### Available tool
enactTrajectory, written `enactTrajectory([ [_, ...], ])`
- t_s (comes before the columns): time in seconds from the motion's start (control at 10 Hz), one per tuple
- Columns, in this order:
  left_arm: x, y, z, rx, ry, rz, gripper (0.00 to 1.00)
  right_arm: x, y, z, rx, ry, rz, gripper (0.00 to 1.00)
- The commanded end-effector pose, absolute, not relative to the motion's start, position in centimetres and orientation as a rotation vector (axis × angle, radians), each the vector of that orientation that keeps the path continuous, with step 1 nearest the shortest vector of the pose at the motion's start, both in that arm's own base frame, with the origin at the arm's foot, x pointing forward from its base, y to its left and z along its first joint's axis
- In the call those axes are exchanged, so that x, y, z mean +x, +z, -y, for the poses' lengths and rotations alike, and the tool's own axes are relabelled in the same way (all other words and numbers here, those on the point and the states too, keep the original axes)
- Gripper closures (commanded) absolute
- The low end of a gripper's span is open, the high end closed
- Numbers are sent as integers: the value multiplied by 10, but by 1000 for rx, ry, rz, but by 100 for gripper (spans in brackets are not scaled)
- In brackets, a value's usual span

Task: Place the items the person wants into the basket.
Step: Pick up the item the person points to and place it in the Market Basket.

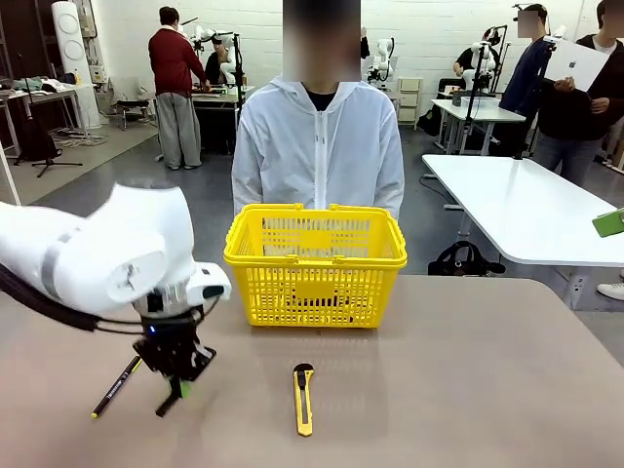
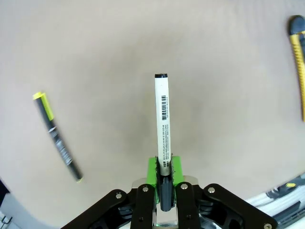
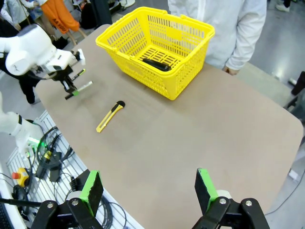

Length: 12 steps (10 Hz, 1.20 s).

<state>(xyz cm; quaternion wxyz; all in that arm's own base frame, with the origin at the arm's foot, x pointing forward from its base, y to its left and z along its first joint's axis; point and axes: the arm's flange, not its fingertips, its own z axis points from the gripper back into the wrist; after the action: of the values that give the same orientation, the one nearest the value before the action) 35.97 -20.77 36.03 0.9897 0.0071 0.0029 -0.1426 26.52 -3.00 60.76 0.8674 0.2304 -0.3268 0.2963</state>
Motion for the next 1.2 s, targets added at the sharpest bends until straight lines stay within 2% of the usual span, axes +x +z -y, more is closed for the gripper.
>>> enactTrajectory([
  [0.0,346,441,197,27,-306,22,100,266,605,31,486,629,684,0],
  [0.3,353,530,202,85,-375,81,100,266,605,31,486,629,684,0],
  [0.5,368,581,212,82,-552,185,100,266,605,31,486,629,684,0],
  [0.8,456,616,254,113,-765,228,100,266,605,31,486,629,684,0],
  [1.1,545,607,295,53,-973,267,100,266,605,31,486,629,684,0],
])
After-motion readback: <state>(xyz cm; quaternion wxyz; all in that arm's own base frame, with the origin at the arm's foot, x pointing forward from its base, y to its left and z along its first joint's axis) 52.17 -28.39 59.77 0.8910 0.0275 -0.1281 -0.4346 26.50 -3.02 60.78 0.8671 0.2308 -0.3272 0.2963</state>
